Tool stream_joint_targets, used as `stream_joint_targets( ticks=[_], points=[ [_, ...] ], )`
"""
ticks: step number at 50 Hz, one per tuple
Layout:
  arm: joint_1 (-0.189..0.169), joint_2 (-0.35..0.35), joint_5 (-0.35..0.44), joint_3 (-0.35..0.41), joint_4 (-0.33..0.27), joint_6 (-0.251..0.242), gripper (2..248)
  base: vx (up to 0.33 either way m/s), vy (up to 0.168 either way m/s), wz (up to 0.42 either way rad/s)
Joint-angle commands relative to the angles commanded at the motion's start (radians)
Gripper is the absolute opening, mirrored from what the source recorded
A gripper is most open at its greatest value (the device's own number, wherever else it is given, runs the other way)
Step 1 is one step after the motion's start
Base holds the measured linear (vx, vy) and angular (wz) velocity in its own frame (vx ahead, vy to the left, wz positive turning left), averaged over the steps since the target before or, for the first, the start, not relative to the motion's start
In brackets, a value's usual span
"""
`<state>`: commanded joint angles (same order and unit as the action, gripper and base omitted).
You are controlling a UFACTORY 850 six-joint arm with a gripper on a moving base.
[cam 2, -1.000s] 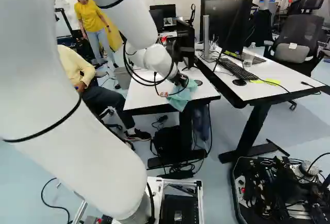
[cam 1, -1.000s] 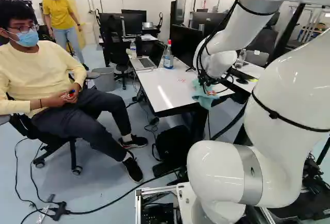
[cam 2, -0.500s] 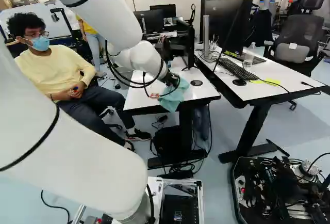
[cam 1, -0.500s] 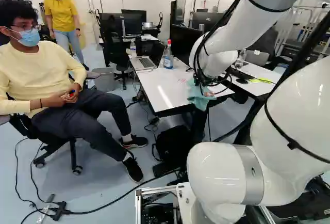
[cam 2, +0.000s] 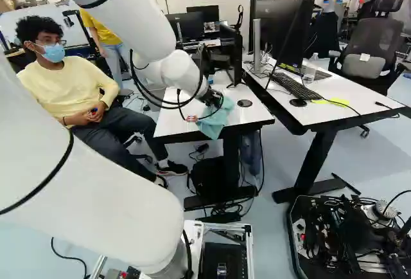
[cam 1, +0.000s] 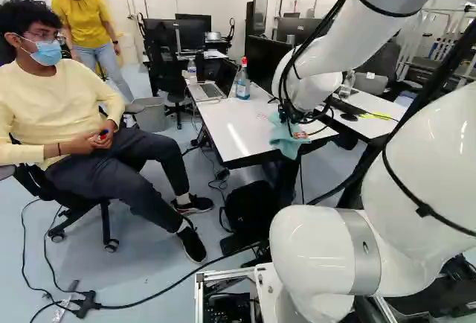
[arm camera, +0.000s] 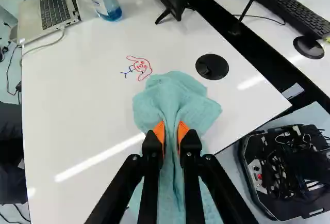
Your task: Clean the table with the green towel
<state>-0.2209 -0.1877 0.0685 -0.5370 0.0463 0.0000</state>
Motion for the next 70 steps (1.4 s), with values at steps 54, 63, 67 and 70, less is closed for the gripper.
stream_joint_targets(
  ticks=[54, 63, 67, 70],
  points=[
    [0.001, 0.271, 0.056, -0.256, 0.0, 0.0, 50, 0.0, 0.0, 0.0],
    [0.0, 0.305, 0.072, -0.271, 0.0, 0.0, 50, 0.0, 0.0, 0.0],
    [0.0, 0.316, 0.082, -0.274, 0.0, 0.0, 50, 0.0, 0.0, 0.0],
    [0.0, 0.324, 0.09, -0.275, 0.0, 0.0, 50, 0.0, 0.0, 0.0]
  ],
)
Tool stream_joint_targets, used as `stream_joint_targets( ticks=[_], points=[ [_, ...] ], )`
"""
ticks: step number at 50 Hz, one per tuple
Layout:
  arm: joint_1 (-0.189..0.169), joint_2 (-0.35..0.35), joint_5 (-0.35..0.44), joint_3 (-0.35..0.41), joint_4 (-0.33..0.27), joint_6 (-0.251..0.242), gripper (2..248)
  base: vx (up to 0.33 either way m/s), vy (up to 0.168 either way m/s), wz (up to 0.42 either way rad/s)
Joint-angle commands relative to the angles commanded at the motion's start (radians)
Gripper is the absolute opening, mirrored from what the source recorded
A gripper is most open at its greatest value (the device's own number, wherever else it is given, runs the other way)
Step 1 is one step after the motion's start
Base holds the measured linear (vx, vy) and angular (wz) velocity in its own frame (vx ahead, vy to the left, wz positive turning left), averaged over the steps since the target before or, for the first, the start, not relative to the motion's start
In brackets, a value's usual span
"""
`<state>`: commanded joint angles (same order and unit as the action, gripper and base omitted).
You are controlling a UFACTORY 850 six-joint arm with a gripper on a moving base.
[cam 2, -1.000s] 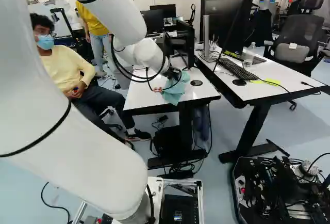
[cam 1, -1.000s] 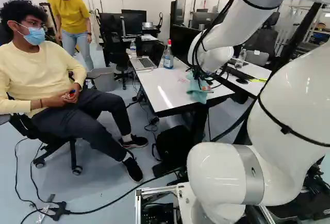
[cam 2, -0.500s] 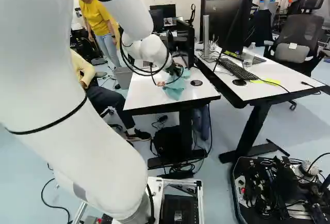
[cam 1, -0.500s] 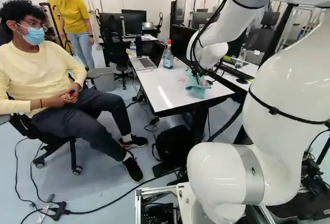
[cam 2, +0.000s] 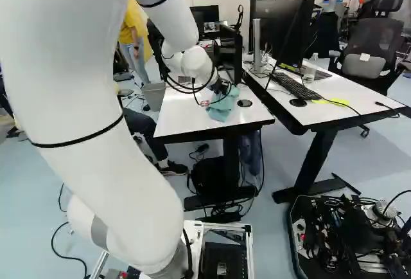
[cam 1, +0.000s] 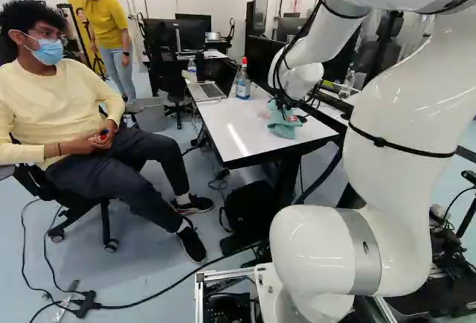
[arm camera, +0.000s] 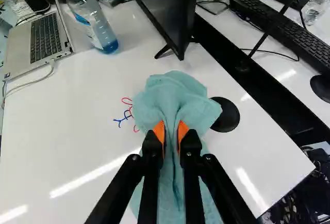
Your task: Clean the table with the green towel
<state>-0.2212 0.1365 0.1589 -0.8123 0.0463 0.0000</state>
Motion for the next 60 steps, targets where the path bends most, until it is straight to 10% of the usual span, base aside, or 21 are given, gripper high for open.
stream_joint_targets(
  ticks=[60],
  points=[
    [0.0, 0.087, 0.005, -0.015, 0.0, 0.0, 50, 0.0, 0.0, 0.0]
  ],
)
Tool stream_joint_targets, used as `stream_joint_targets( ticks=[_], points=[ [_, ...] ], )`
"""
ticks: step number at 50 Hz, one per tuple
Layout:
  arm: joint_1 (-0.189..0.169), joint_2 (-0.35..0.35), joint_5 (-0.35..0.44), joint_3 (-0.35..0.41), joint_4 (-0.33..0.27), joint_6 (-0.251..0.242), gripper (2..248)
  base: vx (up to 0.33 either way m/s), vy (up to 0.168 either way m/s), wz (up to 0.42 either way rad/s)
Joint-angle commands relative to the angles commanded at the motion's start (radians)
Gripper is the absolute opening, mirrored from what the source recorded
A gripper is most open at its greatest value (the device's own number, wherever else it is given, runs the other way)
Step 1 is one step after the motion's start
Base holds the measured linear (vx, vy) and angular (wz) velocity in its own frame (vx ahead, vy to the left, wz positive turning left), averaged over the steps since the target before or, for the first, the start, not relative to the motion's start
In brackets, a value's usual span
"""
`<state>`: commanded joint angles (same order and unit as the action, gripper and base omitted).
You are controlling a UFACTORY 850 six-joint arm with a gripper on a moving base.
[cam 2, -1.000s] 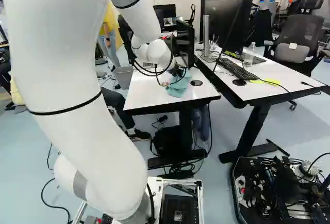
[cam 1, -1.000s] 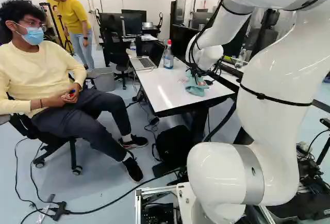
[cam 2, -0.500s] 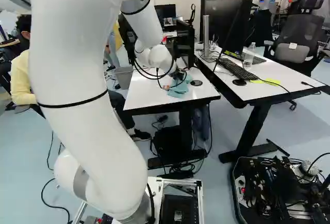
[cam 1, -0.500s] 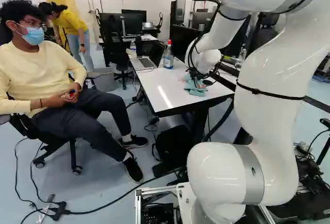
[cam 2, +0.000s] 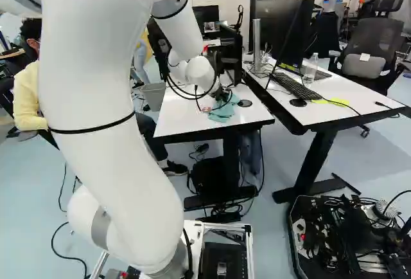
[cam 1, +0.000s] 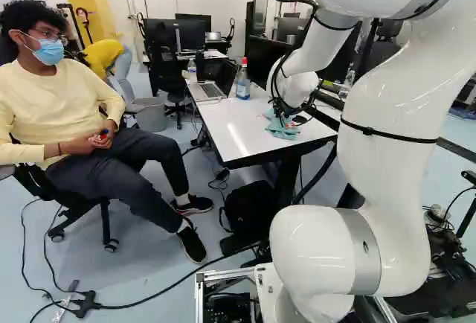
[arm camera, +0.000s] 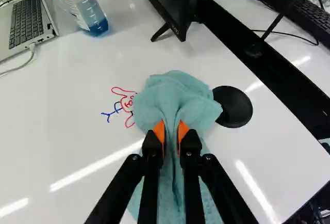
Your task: Clean the table with the green towel
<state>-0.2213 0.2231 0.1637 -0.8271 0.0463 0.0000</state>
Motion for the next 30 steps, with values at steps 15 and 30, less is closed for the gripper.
stream_joint_targets(
  ticks=[15, 30],
  points=[
    [0.0, 0.0, -0.045, 0.0, 0.0, 0.0, 50, 0.0, 0.0, 0.0],
    [0.0, 0.0, -0.069, 0.0, 0.0, 0.0, 50, 0.0, 0.0, 0.0]
  ],
)
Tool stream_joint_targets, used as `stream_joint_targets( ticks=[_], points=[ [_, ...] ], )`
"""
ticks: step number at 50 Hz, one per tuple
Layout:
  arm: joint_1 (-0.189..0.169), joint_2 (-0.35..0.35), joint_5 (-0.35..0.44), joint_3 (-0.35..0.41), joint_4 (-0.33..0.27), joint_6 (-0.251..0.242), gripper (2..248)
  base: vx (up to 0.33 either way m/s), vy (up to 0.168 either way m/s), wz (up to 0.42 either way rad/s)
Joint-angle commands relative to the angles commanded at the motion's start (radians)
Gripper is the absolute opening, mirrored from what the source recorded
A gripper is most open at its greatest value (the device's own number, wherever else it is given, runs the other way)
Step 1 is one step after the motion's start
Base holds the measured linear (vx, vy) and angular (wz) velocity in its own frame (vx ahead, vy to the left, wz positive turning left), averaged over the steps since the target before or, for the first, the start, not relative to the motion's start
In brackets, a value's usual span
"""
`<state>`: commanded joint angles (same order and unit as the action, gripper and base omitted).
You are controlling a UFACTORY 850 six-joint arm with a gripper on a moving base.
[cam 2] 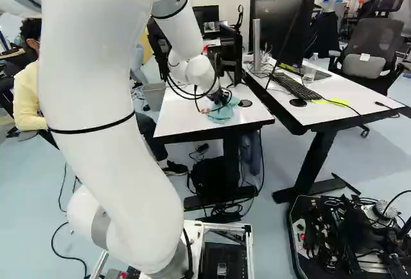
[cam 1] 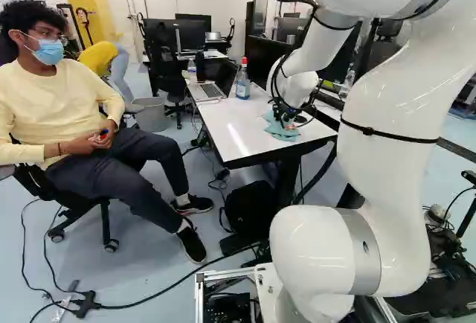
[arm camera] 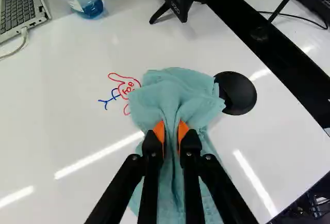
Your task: Clean the table with the green towel
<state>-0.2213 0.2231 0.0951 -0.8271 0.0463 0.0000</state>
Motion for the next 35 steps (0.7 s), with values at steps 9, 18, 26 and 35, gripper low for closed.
stream_joint_targets(
  ticks=[9, 18, 26, 35],
  points=[
    [0.0, 0.0, 0.0, 0.0, 0.0, 0.0, 50, 0.0, 0.0, 0.0],
    [0.001, 0.006, 0.0, -0.007, 0.0, 0.0, 50, 0.0, 0.0, 0.0],
    [0.005, 0.033, 0.0, -0.039, 0.0, 0.0, 50, 0.0, 0.0, 0.0],
    [0.011, 0.07, 0.0, -0.084, 0.0, 0.0, 50, 0.0, 0.0, 0.0]
  ],
)
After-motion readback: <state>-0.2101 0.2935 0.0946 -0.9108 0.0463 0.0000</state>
